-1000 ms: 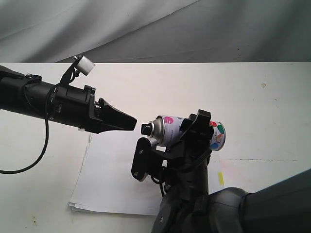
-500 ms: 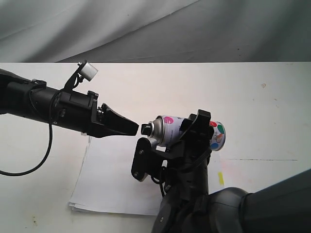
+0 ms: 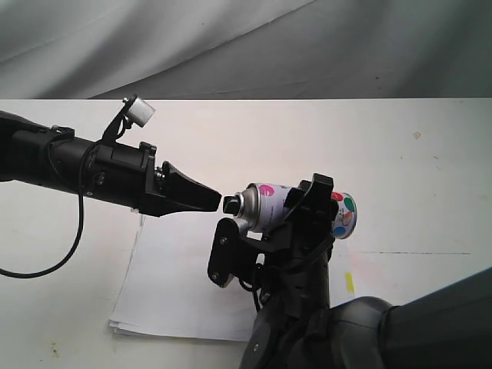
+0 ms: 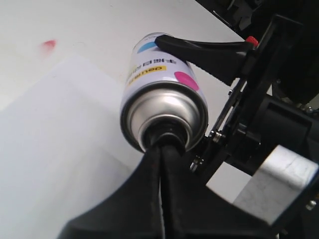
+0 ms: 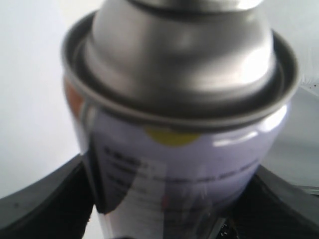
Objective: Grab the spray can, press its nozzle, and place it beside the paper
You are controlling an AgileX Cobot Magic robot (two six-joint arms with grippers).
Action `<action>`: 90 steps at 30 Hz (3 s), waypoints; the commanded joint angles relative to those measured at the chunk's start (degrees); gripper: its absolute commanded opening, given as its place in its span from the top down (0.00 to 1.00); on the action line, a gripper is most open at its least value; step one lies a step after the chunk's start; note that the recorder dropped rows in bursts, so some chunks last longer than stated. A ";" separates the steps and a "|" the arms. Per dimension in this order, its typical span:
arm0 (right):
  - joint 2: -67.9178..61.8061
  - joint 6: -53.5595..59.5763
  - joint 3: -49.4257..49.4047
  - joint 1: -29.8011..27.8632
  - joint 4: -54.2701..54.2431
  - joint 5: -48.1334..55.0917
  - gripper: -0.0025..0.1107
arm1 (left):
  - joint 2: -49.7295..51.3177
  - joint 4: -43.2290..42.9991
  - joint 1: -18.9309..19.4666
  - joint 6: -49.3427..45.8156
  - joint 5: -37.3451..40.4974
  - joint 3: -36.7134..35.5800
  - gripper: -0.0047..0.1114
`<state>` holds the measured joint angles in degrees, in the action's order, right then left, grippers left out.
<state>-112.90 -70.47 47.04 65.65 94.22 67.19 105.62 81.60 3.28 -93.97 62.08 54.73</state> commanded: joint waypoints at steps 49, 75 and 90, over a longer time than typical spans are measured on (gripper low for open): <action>0.55 0.03 0.37 0.15 3.71 2.77 0.98 | -3.34 -2.14 -2.53 0.85 -4.12 -0.43 0.96; 0.55 -0.33 0.37 0.15 3.00 2.77 0.98 | -42.75 6.07 6.14 0.77 -12.28 -17.78 0.96; 0.55 -3.45 0.37 0.15 2.55 2.77 0.98 | -70.09 18.34 23.06 -2.51 -16.53 -36.33 0.96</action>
<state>-113.23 -73.16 47.07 65.66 95.66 67.41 35.83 94.55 26.05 -91.44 47.31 22.54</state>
